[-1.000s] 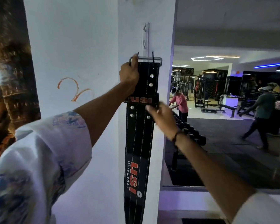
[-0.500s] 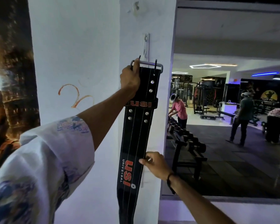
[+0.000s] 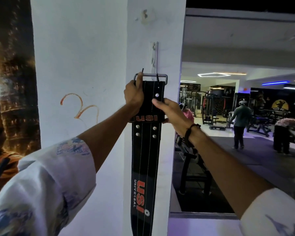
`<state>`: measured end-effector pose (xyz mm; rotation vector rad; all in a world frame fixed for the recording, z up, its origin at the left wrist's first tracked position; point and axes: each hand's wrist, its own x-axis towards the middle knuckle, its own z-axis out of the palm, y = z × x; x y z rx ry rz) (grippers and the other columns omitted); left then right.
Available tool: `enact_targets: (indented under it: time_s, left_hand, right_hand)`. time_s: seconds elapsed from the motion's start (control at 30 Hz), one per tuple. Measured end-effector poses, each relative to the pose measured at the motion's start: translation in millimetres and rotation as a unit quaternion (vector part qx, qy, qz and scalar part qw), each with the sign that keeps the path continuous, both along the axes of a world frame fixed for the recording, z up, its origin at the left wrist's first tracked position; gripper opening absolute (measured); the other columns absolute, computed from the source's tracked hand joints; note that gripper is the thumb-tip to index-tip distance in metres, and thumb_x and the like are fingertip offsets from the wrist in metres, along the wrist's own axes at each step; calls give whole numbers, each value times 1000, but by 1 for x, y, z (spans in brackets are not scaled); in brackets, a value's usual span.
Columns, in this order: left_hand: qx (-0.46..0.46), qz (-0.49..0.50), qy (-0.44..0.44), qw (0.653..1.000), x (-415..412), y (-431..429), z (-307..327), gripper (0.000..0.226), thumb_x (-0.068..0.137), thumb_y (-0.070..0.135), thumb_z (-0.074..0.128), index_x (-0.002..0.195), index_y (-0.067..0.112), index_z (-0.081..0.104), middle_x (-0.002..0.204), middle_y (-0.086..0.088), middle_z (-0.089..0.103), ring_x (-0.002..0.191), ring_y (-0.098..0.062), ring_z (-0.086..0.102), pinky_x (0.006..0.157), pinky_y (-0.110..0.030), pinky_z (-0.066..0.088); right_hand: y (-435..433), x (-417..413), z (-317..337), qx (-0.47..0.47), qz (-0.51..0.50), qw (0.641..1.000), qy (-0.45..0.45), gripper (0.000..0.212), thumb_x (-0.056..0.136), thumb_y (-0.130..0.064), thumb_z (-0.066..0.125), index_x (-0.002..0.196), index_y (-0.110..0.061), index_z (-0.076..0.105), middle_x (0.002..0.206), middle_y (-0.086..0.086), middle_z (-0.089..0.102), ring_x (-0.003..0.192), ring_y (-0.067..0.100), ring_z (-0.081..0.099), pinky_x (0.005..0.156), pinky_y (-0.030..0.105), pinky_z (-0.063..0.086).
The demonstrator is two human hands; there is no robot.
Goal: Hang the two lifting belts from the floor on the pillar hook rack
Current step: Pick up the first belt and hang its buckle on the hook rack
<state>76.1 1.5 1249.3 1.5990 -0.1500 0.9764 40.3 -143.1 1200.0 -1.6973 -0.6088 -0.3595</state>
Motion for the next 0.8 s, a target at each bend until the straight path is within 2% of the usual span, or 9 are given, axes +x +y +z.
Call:
enact_targets:
  time_s: [0.13,0.23,0.3,0.4,0.47,0.53,0.6,0.7,0.8]
  left_hand:
    - [22,-86,24,996,-4,5,-7,63,92,68,39,103,12,66,98,-7,73,93,-24,69,86,-42,56]
    - [131,-104,27,986,-9,17,-20,59,94,65,40,111,14,63,105,-5,72,99,-24,69,86,-41,56]
    - [118,-103,39,987,-12,13,-45,52,97,59,43,108,12,62,103,-5,71,97,-23,68,85,-40,55]
    - [-4,-98,-25,995,-23,-2,-72,42,100,51,44,95,15,65,86,6,69,78,-8,65,72,-28,52]
    - [-57,-104,-63,991,-26,-6,-77,43,101,50,42,103,15,67,91,7,71,78,1,66,69,-17,51]
    - [-67,-114,-73,989,-27,-8,-91,46,100,52,42,112,15,66,97,6,71,79,4,66,68,-11,50]
    - [-6,-121,-48,991,-27,-14,-128,46,98,56,42,108,16,62,90,6,69,74,1,64,67,-20,52]
    - [97,-153,14,983,-28,-19,-198,43,97,57,39,106,20,59,89,5,70,78,-3,67,71,-29,56]
    - [98,-153,-2,983,-27,-18,-191,44,97,59,37,99,19,56,77,7,65,65,-6,61,59,-28,52]
  right_hand:
    - [14,8,-7,66,-66,994,-60,23,97,-24,61,114,-9,65,111,11,74,100,17,69,85,27,54]
    - [16,11,-2,124,-72,987,-75,18,98,-24,60,111,-13,66,109,10,74,95,14,69,84,25,55]
    - [17,12,10,141,-92,982,-82,18,98,-27,59,104,-11,65,104,16,73,88,15,66,80,29,54]
    - [23,12,24,121,-101,982,-103,35,94,-37,60,101,-3,63,105,29,67,81,27,63,77,46,55]
    - [26,14,26,98,-108,983,-116,39,91,-43,61,98,-5,62,101,30,66,79,29,62,77,51,55]
    - [27,13,29,99,-114,982,-115,39,91,-42,61,97,-4,62,101,31,65,80,34,63,80,53,55]
    - [24,8,39,126,-121,979,-107,35,94,-37,60,101,-3,62,103,30,66,92,44,64,85,55,54]
    - [14,2,59,146,-133,974,-112,33,98,-30,57,108,1,62,110,26,67,100,39,62,89,42,53]
    - [4,0,68,138,-138,974,-111,36,98,-29,58,111,4,62,112,27,67,102,39,61,81,28,52]
